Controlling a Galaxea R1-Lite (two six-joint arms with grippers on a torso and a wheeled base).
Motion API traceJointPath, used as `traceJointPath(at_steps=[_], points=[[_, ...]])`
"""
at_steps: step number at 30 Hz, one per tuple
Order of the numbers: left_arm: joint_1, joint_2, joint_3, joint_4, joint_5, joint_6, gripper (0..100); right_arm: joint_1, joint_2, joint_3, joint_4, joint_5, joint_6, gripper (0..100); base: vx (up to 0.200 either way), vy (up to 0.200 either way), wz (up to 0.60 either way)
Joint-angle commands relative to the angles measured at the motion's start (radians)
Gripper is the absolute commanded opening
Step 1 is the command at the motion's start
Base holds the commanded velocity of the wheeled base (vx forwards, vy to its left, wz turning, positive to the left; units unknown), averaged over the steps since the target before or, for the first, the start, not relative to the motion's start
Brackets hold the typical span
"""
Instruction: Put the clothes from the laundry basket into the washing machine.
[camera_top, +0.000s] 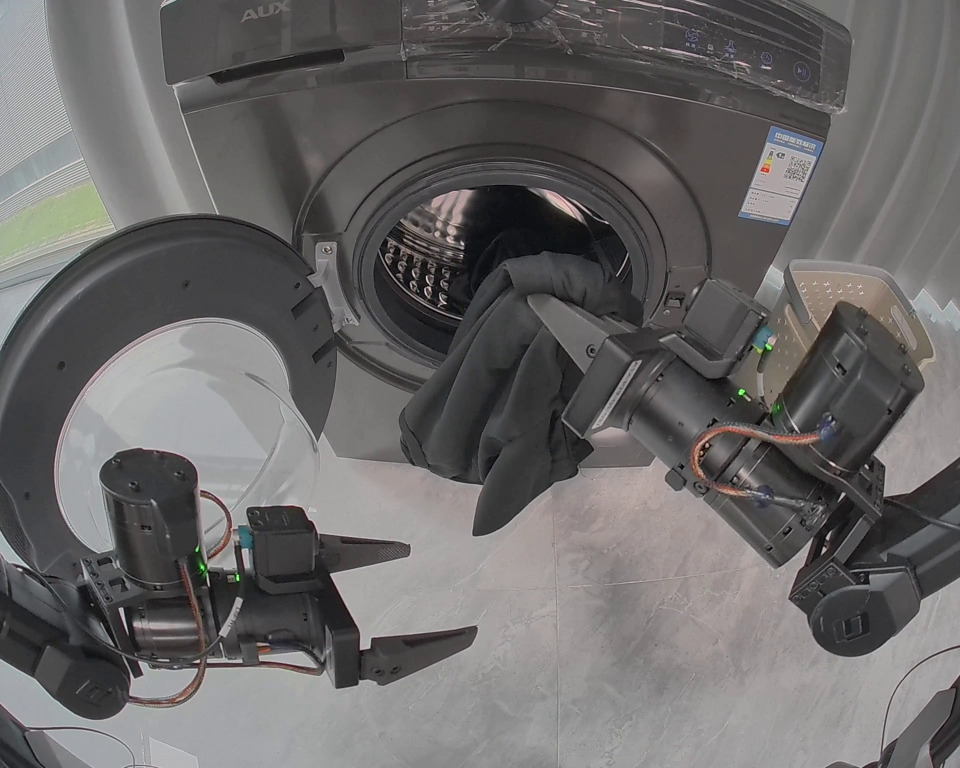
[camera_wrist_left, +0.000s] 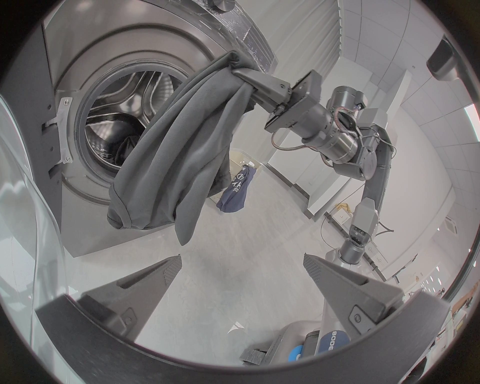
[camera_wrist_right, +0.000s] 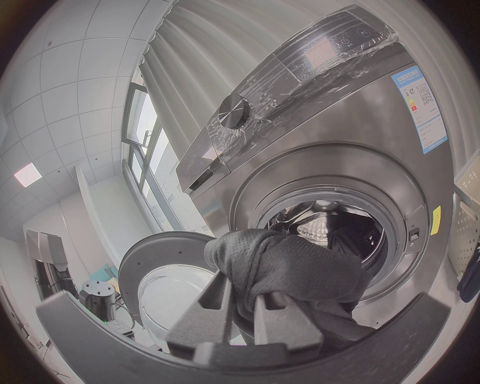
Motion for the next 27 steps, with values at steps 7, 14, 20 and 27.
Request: traceJointPath(at_steps=[7,14,20,27], points=[[0.013,0.132,-0.028,-0.109,0.002,-0.054,100,0.005,-0.019,0.028,-0.009,-0.001,0.000,0,0.000,0.000,0.00],[0.023,0.232,-0.036,-0.210,0.002,-0.055,100,0.009,-0.019,0.027,-0.009,-0.001,0.000,0,0.000,0.000,0.00],[0.021,0.341,-0.086,-0.296,0.003,-0.055,100,0.011,-0.016,0.027,-0.011,-0.001,0.000,0,0.000,0.000,0.00],[0.069,0.424,-0.097,-0.403,0.005,-0.054,100,0.006,-0.023,0.028,-0.011,-0.001,0.000,0,0.000,0.000,0.00]])
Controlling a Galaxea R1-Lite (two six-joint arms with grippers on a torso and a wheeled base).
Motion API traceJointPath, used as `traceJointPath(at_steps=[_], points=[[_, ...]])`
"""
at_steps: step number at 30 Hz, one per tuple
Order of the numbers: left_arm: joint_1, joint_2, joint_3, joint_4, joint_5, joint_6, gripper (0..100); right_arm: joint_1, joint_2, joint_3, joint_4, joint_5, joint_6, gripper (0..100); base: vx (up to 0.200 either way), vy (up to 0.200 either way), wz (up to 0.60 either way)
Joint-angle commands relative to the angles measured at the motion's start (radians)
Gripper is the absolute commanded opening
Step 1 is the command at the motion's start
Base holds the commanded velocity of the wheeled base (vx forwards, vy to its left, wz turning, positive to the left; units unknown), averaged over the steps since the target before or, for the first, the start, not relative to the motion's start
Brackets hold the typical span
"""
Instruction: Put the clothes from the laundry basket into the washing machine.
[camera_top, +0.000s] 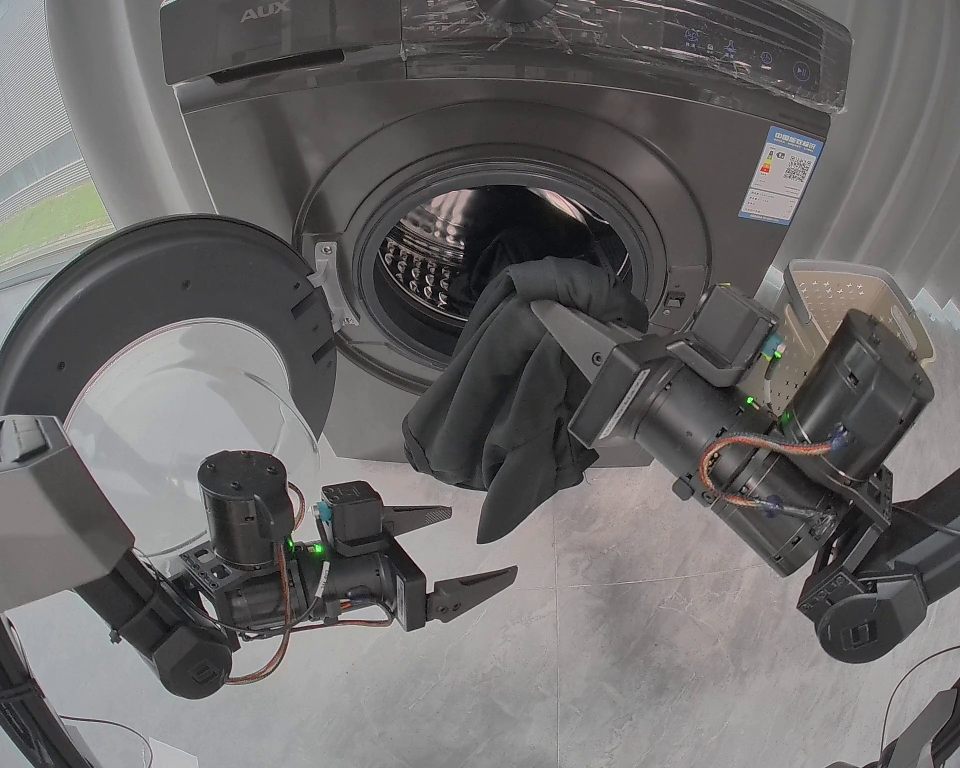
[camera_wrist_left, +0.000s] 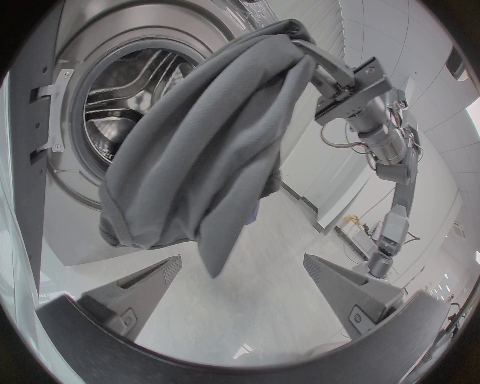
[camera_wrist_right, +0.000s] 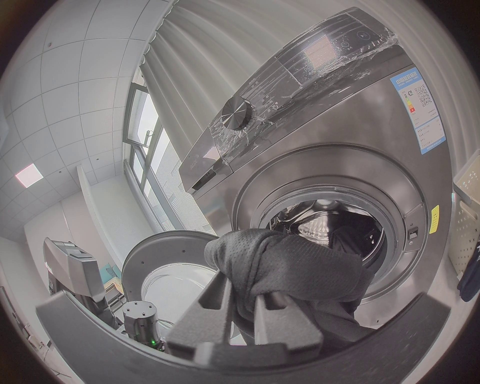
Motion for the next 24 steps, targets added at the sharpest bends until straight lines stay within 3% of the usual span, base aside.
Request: traceJointPath(at_steps=[1,11,24], points=[[0.051,0.076,-0.002,-0.052,0.000,-0.001,100,-0.004,-0.007,0.003,-0.001,0.001,0.000,0,0.000,0.000,0.00],[0.140,0.056,0.019,-0.130,-0.001,-0.002,100,-0.014,-0.015,0.004,0.003,0.001,-0.001,0,0.000,0.000,0.00],[0.148,0.125,-0.052,-0.176,-0.001,-0.014,100,-0.001,-0.015,0.015,0.000,0.001,-0.001,0,0.000,0.000,0.00]])
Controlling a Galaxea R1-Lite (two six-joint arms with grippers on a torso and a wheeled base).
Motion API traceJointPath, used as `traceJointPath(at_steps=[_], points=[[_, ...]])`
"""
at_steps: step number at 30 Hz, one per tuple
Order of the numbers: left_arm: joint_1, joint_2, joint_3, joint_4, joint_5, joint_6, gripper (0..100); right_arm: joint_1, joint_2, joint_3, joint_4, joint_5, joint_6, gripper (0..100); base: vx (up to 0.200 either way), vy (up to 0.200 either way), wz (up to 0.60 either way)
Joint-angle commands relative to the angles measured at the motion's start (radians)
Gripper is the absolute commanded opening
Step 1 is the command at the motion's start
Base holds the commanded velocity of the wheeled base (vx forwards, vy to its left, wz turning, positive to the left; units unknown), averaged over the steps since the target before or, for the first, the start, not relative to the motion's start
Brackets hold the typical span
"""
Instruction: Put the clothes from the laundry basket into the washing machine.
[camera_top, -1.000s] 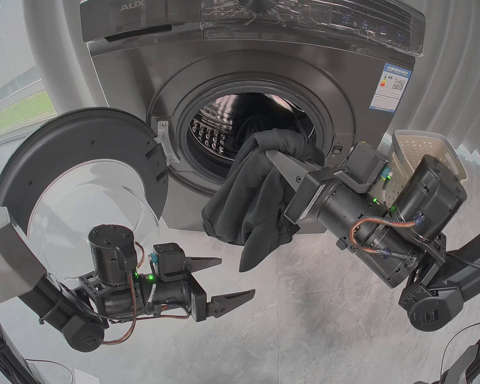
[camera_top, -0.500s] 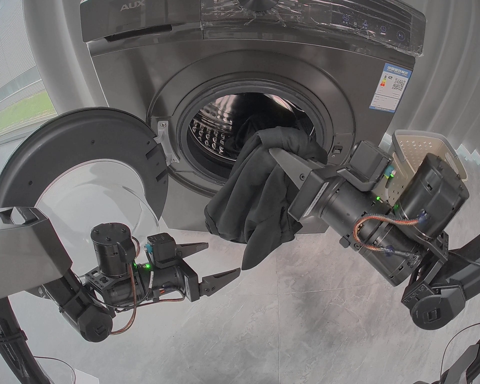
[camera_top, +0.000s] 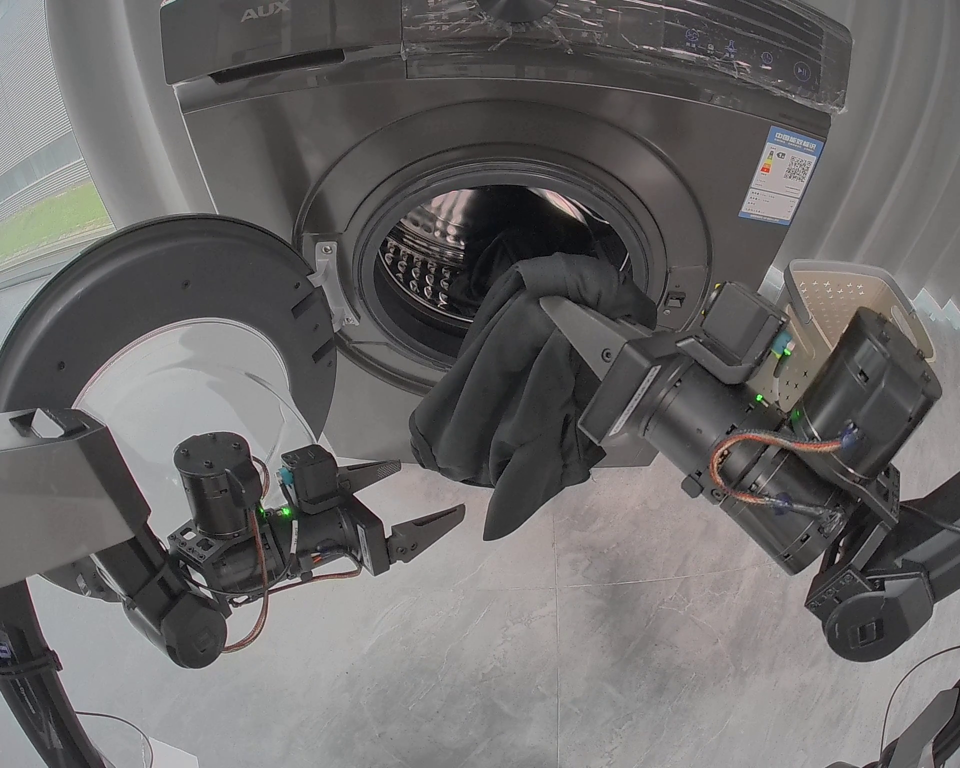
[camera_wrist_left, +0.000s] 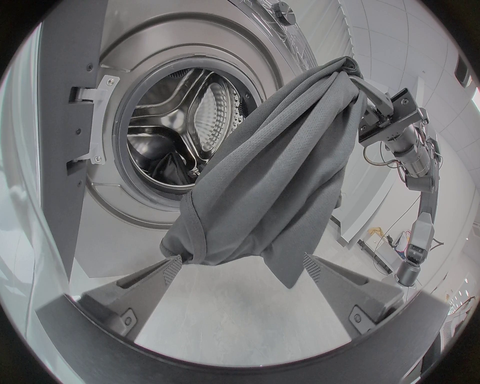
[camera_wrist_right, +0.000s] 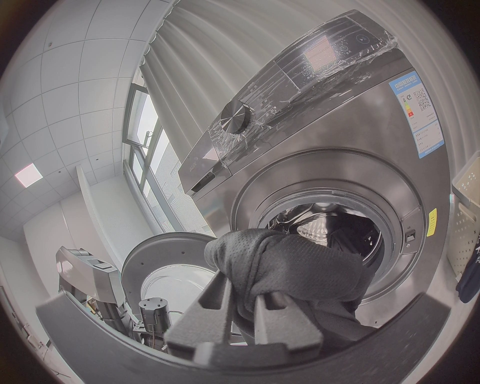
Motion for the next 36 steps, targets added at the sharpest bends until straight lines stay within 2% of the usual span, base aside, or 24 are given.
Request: traceJointPath(at_steps=[1,5,7,10,25,36], points=[[-0.006,0.032,-0.030,-0.003,-0.001,-0.003,100,0.007,0.002,0.004,-0.002,0.000,0.000,0,0.000,0.000,0.00],[-0.009,0.047,-0.053,-0.004,-0.003,-0.006,100,0.007,0.003,0.002,-0.002,0.000,-0.002,0,0.000,0.000,0.00],[-0.014,0.049,-0.067,-0.006,-0.004,-0.031,100,0.007,0.003,0.004,-0.002,0.000,-0.002,0,0.000,0.000,0.00],[-0.022,0.055,-0.087,-0.009,-0.006,-0.049,100,0.007,0.003,0.005,-0.003,0.000,-0.002,0,0.000,0.000,0.00],[-0.014,0.127,-0.166,-0.023,0.001,-0.051,100,0.010,0.003,0.005,-0.003,0.000,-0.003,0,0.000,0.000,0.00],[-0.009,0.185,-0.240,-0.056,0.031,-0.052,100,0.013,0.005,0.007,-0.003,0.000,-0.005,0,0.000,0.000,0.00]])
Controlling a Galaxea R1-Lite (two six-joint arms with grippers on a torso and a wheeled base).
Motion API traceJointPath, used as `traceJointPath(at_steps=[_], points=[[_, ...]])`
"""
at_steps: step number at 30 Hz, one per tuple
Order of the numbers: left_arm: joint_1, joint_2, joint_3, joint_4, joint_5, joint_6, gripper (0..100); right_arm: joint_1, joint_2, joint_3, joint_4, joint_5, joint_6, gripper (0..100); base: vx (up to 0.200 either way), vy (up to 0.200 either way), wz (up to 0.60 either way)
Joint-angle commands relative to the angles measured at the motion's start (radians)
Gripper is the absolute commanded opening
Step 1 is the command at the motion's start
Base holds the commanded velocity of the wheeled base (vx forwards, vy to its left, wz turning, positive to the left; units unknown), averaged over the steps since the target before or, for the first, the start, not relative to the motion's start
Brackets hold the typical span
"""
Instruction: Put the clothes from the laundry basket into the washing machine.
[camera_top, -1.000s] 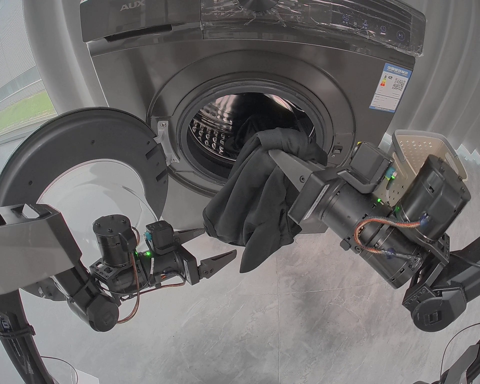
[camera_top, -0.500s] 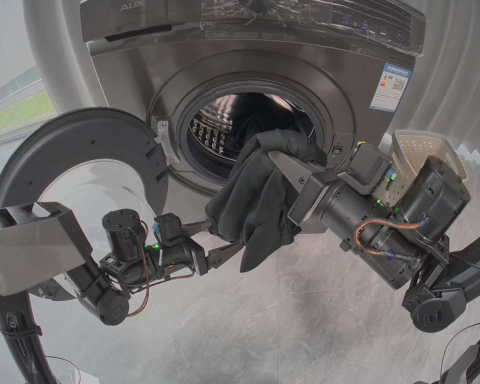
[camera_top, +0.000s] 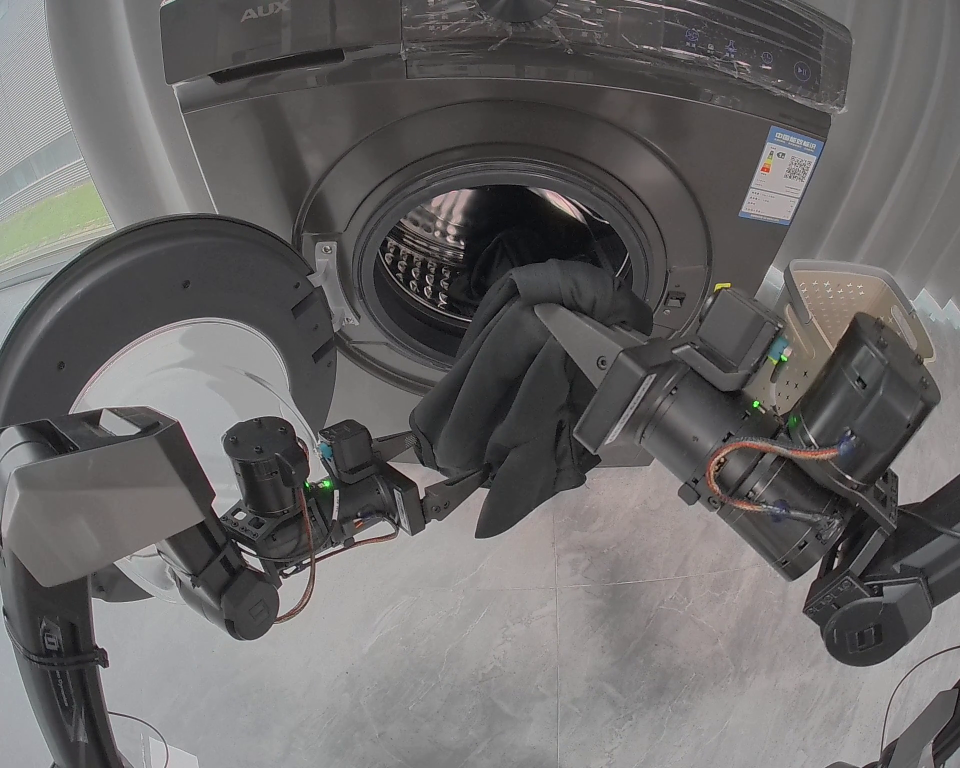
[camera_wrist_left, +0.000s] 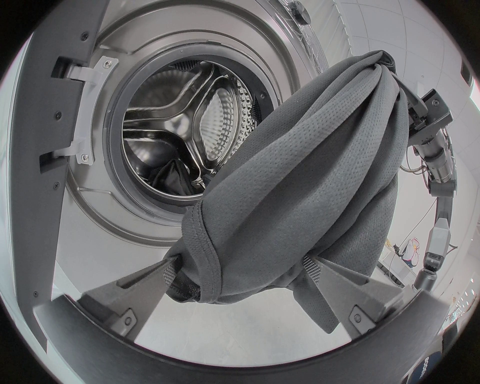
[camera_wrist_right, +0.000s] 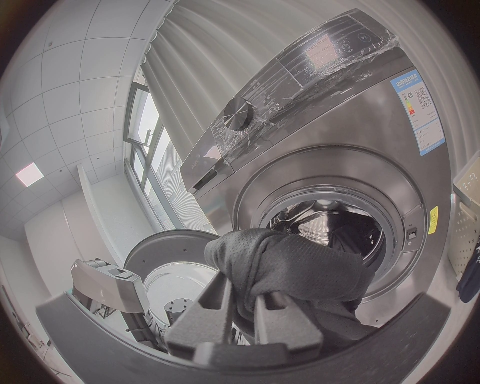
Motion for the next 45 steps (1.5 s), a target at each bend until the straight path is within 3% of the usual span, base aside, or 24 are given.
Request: traceJointPath(at_steps=[1,5,6,14,19,25,31,32,36,45], points=[[-0.002,0.011,-0.017,0.000,0.001,-0.001,100,0.005,0.003,-0.001,-0.002,0.000,-0.001,0,0.000,0.000,0.00],[-0.012,0.006,-0.029,0.000,0.002,-0.007,100,0.005,0.003,0.000,-0.002,0.000,-0.001,0,0.000,0.000,0.00],[-0.013,0.006,-0.032,0.000,0.002,-0.010,0,0.005,0.003,0.000,-0.002,0.000,-0.001,0,0.000,0.000,0.00],[-0.027,-0.009,-0.035,-0.002,0.010,-0.030,0,-0.006,0.001,0.017,-0.002,0.000,-0.002,0,0.000,0.000,0.00],[-0.038,-0.155,0.092,-0.022,0.022,-0.032,0,-0.026,0.001,0.034,-0.002,0.006,-0.005,0,0.000,0.000,0.00],[-0.113,-0.414,0.357,-0.042,0.022,-0.027,0,-0.054,0.004,0.065,-0.002,0.012,-0.008,0,0.000,0.000,0.00],[-0.167,-0.546,0.436,-0.038,0.024,-0.029,0,-0.041,0.007,0.092,-0.003,0.017,-0.005,0,0.000,0.000,0.00],[-0.168,-0.554,0.439,-0.040,0.024,-0.029,0,-0.041,0.007,0.094,-0.003,0.017,-0.005,100,0.000,0.000,0.00],[-0.165,-0.568,0.430,-0.051,0.025,-0.030,0,-0.055,0.006,0.140,0.000,0.015,-0.008,100,0.000,0.000,0.00],[-0.156,-0.540,0.384,-0.080,0.093,-0.035,0,-0.061,0.006,0.264,-0.002,0.017,-0.010,100,0.000,0.000,0.00]])
